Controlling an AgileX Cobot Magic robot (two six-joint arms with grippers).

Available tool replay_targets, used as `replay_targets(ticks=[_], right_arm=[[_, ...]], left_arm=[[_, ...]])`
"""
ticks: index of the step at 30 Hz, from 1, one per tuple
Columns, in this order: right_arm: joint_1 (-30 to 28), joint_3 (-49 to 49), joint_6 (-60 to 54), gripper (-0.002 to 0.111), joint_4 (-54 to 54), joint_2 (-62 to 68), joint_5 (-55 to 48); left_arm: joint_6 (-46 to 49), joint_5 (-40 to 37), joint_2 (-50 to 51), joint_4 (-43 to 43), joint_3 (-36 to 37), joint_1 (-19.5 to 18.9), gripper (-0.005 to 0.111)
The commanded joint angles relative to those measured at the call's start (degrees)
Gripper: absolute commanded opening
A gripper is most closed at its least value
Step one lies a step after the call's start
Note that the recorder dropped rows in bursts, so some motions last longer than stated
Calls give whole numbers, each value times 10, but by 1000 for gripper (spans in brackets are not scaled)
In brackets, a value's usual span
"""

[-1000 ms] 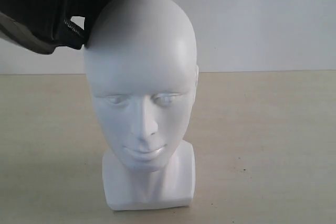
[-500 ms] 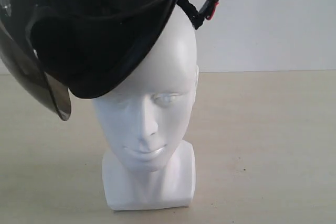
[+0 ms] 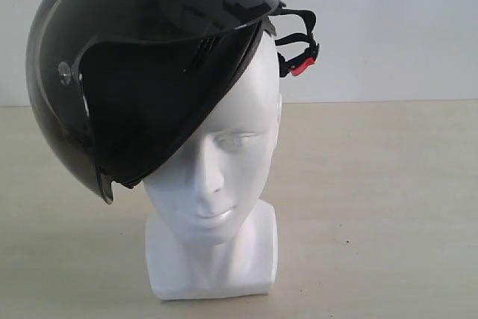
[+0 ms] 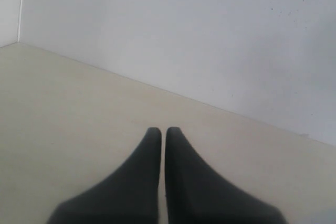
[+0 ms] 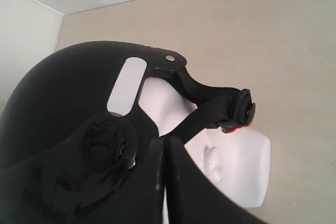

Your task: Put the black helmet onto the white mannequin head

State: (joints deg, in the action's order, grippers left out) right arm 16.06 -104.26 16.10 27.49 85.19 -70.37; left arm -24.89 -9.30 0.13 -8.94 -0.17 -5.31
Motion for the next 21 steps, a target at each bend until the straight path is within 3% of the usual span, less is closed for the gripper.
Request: replay_targets(ticks=[1, 5, 11, 21], right_arm=[[-2, -2, -1, 0, -10, -7, 4], [-29, -4, -1, 0, -33, -27, 13], [-98, -4, -15, 0, 25, -61, 20], [-98, -4, -79, 2, -47, -122, 10]], left_arm=[[1, 3, -1, -1, 2, -1, 4], [1, 3, -1, -1, 2, -1, 4], [1, 3, -1, -1, 2, -1, 4], [1, 3, -1, -1, 2, -1, 4]])
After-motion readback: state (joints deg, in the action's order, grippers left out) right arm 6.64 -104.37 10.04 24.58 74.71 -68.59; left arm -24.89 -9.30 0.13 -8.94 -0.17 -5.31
